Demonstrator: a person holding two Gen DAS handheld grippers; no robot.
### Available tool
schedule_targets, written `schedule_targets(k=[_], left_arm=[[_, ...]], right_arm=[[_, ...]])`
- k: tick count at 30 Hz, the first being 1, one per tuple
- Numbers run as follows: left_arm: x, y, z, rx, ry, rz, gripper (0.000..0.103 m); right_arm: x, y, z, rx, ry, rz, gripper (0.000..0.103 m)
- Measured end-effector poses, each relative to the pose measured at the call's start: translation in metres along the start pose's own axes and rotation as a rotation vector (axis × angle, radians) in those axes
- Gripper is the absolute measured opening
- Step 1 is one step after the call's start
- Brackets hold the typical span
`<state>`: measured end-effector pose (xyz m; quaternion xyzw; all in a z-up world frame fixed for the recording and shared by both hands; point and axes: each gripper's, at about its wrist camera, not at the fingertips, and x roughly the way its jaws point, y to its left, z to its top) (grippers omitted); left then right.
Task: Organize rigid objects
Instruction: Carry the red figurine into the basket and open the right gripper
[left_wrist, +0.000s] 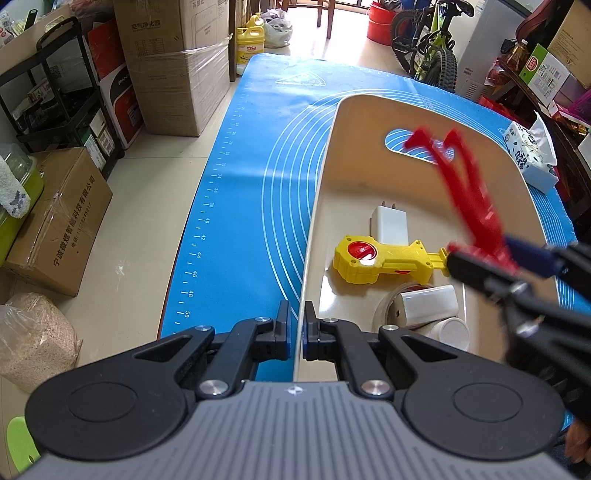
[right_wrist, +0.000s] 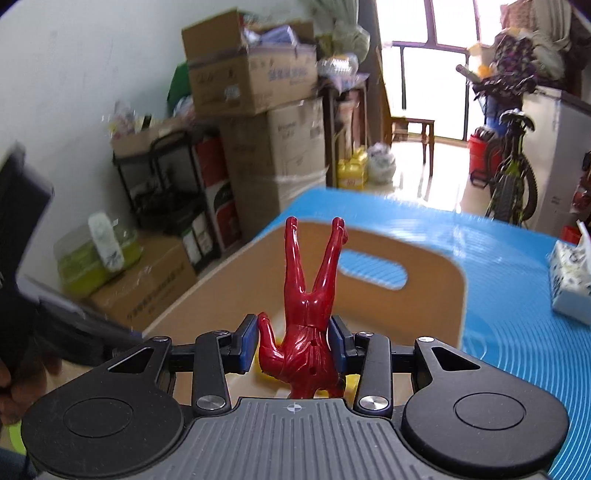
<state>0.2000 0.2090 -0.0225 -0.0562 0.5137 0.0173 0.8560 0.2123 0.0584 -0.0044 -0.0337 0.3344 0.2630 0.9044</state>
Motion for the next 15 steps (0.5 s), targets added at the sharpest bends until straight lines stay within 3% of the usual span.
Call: schedule_targets(k=[7, 15], left_arm=[[0.000, 0.000, 0.000, 0.001, 0.000, 0.001, 0.008], [0.001, -0.002, 0.001, 0.004, 0.000, 0.004, 0.008]], right_arm=[[0.024, 0.006, -0.013, -0.028, 0.147, -0.015, 0.048], [0.034, 0.001, -0.018, -0.002, 0.231, -0.024, 0.048]])
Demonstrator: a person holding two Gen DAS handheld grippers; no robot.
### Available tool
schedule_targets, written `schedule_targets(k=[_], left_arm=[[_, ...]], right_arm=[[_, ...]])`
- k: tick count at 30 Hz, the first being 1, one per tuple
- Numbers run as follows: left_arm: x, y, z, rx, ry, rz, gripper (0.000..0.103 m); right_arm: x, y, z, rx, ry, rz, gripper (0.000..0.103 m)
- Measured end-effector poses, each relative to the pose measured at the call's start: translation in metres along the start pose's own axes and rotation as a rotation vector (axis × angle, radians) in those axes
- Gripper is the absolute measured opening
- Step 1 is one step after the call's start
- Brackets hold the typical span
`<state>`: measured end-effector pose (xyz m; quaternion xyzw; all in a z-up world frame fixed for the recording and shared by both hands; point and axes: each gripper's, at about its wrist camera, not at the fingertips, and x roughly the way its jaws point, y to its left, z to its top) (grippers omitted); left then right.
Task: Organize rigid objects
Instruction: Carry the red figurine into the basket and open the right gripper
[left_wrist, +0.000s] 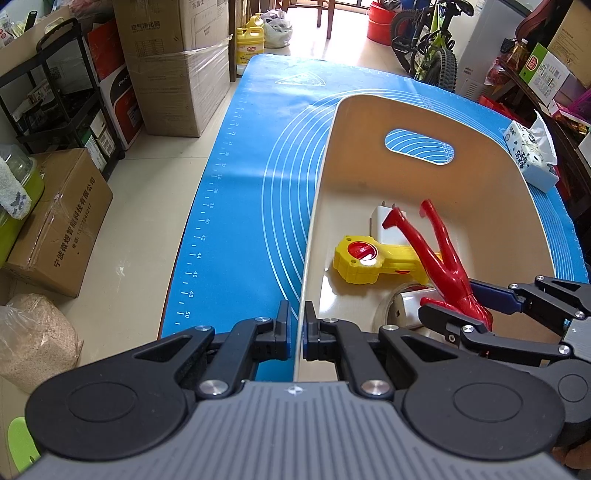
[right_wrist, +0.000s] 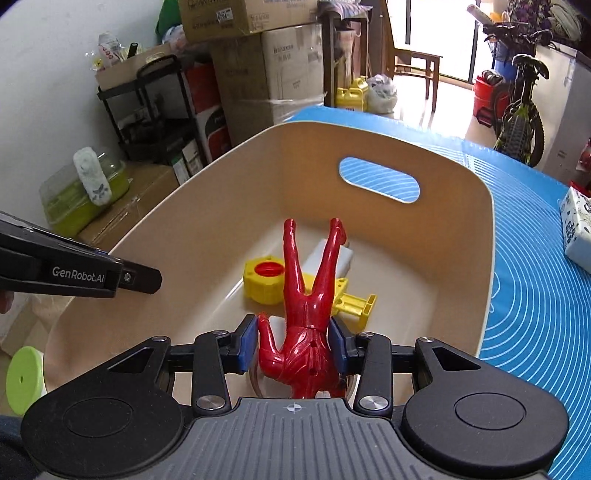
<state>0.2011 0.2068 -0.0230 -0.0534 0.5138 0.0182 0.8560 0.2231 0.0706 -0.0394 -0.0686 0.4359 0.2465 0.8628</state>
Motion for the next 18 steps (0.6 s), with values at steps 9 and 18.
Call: schedule_targets(k=[9, 18], left_arm=[[0.000, 0.000, 0.000, -0.001, 0.000, -0.002, 0.008], [0.000, 0.000, 0.000, -0.001, 0.000, -0.002, 0.008]], right_arm=[[-0.007, -0.009, -0.003, 0.047, -0.029, 0.029, 0.049], [-0.058, -0.040, 0.000, 0.085, -0.249, -0.024, 0.072]])
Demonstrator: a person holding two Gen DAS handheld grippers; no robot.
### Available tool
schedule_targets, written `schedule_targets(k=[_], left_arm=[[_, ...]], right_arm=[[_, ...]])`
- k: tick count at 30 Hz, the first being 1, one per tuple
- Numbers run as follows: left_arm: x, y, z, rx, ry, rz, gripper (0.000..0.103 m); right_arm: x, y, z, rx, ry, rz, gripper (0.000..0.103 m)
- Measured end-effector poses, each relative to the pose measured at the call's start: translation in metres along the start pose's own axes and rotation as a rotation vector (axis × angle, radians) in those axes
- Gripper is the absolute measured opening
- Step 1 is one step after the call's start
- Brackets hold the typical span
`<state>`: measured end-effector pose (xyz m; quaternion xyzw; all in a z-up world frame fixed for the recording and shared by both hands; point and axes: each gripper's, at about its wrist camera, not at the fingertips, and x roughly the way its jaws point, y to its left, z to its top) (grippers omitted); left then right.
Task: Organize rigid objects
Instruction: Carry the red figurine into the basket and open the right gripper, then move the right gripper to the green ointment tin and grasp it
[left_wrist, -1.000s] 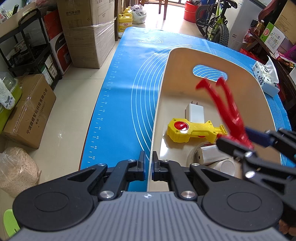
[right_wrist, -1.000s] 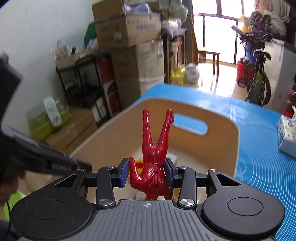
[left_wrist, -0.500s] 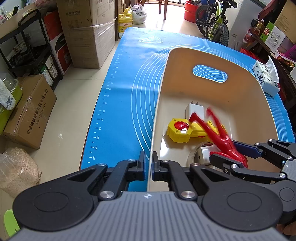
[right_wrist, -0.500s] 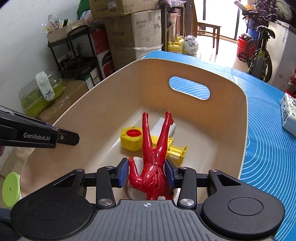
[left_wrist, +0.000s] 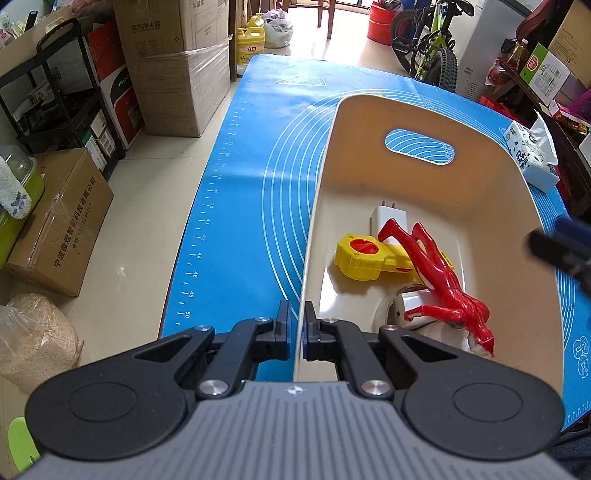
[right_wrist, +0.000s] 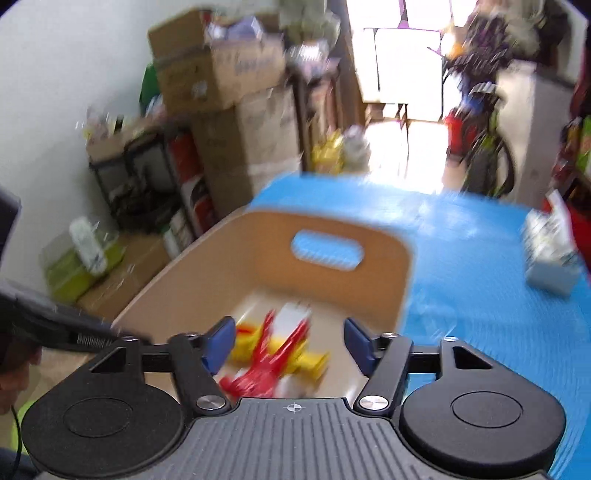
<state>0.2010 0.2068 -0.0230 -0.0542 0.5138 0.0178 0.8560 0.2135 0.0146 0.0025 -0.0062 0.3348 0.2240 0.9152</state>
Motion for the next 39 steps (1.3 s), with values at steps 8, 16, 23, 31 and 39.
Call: schedule_targets(k=[8, 16, 23, 31, 39], left_arm=[[0.000, 0.000, 0.000, 0.001, 0.000, 0.000, 0.008], [0.000, 0.000, 0.000, 0.001, 0.000, 0.001, 0.008], [-0.001, 0.000, 0.001, 0.004, 0.000, 0.006, 0.008], [-0.001, -0.003, 0.000, 0.011, 0.001, 0.015, 0.009], [-0.002, -0.002, 0.000, 0.013, 0.001, 0.016, 0.009]], right_arm=[[-0.021, -0.051, 0.007, 0.036, -0.048, -0.143, 0.072], [-0.002, -0.082, -0.021, -0.027, 0.048, -0.167, 0.072], [0.022, -0.090, -0.039, -0.159, 0.184, -0.047, 0.072], [0.049, -0.085, -0.049, -0.317, 0.320, 0.017, 0.072], [0.071, -0.076, -0.051, -0.435, 0.354, 0.134, 0.075]])
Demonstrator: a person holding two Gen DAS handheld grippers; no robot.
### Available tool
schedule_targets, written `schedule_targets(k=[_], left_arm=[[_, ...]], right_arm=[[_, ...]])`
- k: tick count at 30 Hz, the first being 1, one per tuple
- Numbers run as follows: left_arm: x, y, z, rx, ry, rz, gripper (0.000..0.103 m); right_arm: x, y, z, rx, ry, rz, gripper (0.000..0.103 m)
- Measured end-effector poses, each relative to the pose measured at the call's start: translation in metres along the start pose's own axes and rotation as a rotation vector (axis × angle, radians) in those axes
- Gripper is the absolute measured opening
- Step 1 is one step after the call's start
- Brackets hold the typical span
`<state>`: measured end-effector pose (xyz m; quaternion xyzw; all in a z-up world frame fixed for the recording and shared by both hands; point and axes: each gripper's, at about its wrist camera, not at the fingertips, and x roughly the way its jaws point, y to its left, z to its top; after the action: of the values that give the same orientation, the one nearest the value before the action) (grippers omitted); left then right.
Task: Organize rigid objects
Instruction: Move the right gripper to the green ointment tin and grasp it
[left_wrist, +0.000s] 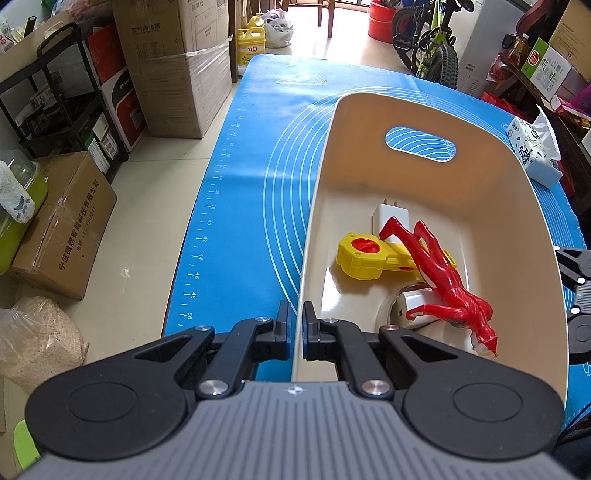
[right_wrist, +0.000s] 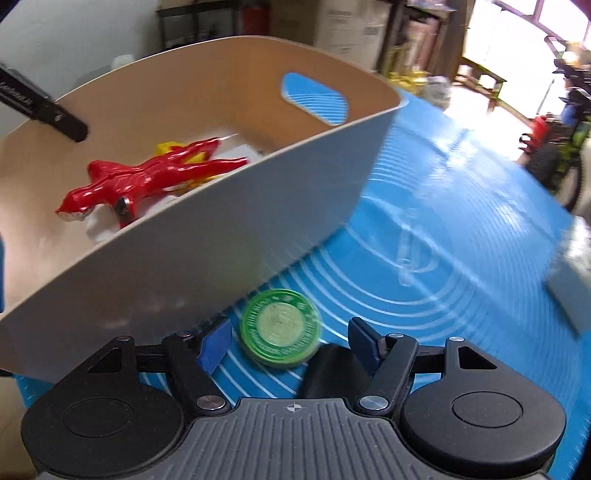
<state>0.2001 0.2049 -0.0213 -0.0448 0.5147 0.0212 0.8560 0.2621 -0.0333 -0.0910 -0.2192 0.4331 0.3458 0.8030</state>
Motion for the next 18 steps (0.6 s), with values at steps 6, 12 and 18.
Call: schedule_targets(k=[6, 12, 18], left_arm=[[0.000, 0.000, 0.000, 0.001, 0.000, 0.000, 0.009], [0.000, 0.002, 0.000, -0.003, 0.000, -0.003, 0.009], [0.000, 0.001, 0.000, -0.004, 0.001, -0.005, 0.009]], right_arm=[[0.009, 0.005, 0.004, -0.048, 0.014, 0.034, 0.058], [-0.003, 0.008, -0.002, -0.020, -0.004, -0.003, 0.055], [-0.028, 0.012, -0.009, 0.071, -0.079, -0.069, 0.055]])
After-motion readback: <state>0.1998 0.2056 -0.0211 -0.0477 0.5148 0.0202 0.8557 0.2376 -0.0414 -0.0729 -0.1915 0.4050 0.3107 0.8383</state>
